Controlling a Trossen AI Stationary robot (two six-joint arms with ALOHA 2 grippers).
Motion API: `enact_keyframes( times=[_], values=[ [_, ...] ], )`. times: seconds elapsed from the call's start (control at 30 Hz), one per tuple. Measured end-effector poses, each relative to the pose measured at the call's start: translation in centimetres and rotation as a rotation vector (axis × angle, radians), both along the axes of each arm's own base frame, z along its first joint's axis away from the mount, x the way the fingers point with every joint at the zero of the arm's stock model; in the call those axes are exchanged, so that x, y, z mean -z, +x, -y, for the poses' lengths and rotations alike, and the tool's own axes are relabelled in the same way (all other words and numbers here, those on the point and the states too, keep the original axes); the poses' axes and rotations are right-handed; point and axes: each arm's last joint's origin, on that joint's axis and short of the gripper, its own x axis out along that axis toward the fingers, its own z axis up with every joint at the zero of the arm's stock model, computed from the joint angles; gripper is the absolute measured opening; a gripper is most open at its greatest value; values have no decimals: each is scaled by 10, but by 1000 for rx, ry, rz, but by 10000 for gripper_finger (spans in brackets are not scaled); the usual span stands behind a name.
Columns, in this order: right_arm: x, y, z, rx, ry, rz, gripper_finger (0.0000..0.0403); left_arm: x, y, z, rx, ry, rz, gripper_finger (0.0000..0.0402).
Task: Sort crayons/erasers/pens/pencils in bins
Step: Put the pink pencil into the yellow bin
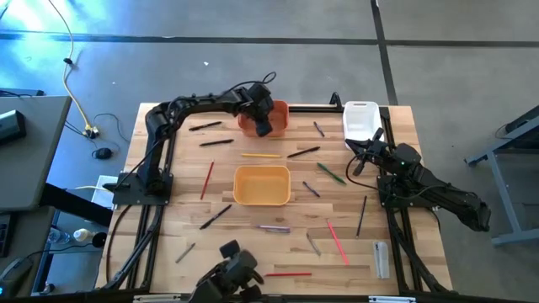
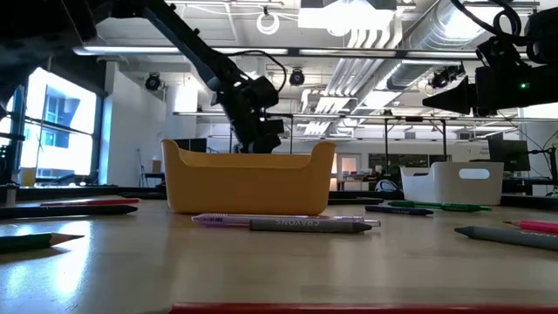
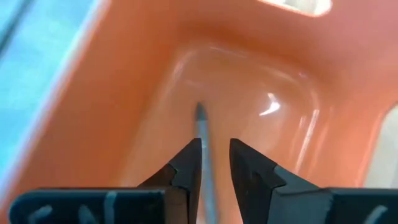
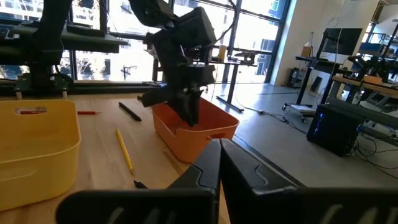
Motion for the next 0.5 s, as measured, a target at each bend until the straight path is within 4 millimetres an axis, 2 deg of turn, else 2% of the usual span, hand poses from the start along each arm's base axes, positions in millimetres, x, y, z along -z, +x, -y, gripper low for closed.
enact_keyframes(
  times=[0.13, 0.3, 0.5],
  values=[
    [0, 0, 0, 0, 0, 0, 0, -25, -3, 11, 13, 63, -35, 49],
    [0, 0, -1, -28, -2, -2, 0, -66, -6, 29, 32, 138, 70, 15],
    [0, 1, -1, -31, 2, -4, 0, -80, -17, 56, 11, 245, 305, 4]
  ],
)
